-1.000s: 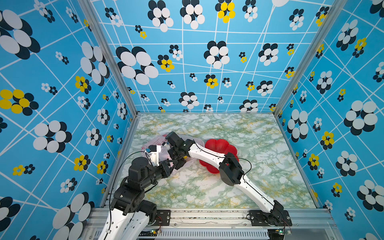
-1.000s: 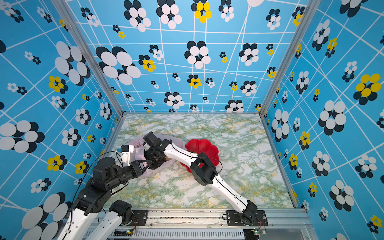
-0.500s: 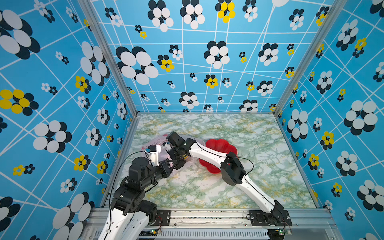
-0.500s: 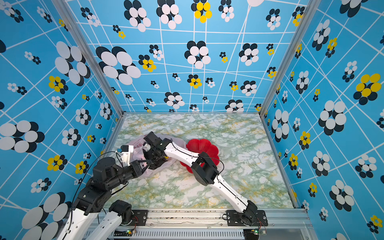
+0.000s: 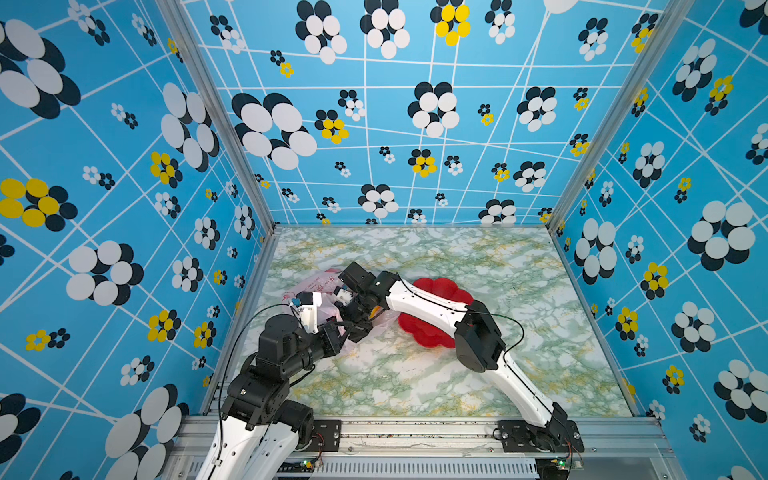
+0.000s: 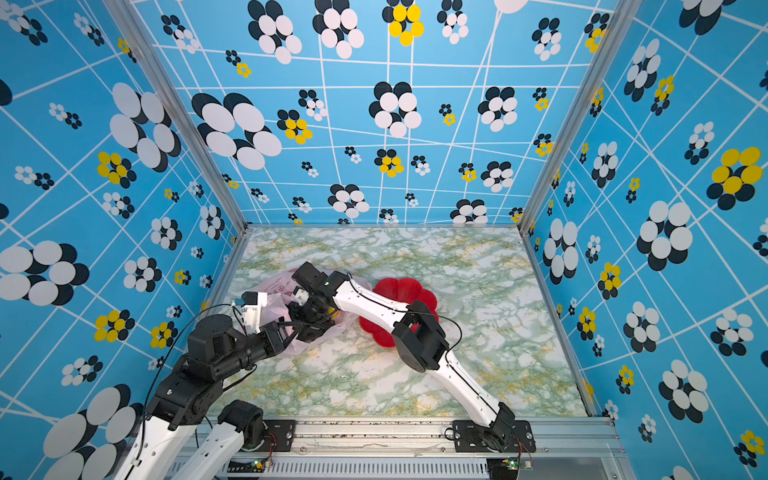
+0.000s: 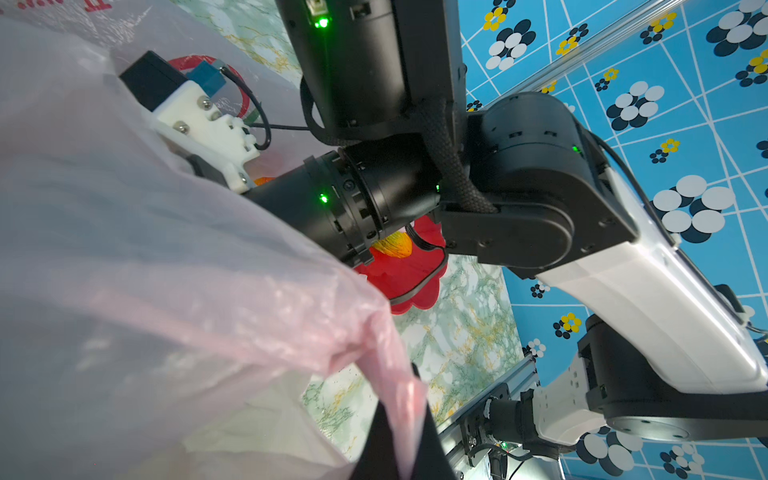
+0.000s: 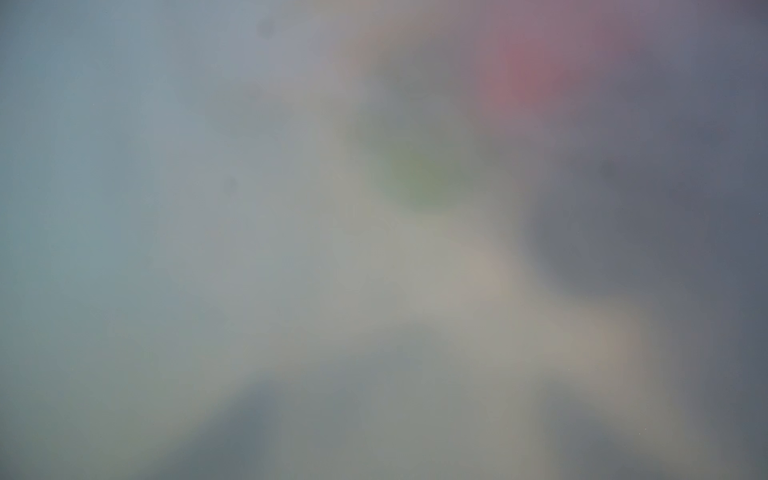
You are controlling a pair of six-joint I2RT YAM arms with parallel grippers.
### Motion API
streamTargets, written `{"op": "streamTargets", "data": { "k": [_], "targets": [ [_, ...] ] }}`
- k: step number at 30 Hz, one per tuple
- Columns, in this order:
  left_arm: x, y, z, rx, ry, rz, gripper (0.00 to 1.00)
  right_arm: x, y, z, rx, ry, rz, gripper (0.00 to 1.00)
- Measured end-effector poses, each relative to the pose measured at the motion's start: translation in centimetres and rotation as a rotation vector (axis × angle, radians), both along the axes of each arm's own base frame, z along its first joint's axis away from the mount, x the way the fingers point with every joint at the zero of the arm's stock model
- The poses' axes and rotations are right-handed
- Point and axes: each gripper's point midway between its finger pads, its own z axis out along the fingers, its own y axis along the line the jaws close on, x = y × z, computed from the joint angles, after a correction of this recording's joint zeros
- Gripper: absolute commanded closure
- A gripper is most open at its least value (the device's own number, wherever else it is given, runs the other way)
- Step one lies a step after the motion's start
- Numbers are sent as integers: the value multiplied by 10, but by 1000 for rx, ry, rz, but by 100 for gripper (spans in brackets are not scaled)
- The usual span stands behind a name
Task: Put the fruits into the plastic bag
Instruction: 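Lower the green fruit deep into the bag and open the right gripper, then withdraw the right gripper out of the bag and away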
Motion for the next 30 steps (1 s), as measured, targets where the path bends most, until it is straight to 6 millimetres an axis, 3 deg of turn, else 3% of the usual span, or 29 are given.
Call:
{"op": "streamTargets", "data": {
  "k": [15,23,30],
  "targets": [
    [2,0,-4,11,12,-2,100,11,-83,-17,-356,-129,24,1],
    [2,0,-4,10,13,-1,100,30,-116,13,-471,-328,38,1],
    [3,-1,-6,3,22,3,100,46,-134,61,-475,-599,72,1]
  ]
}}
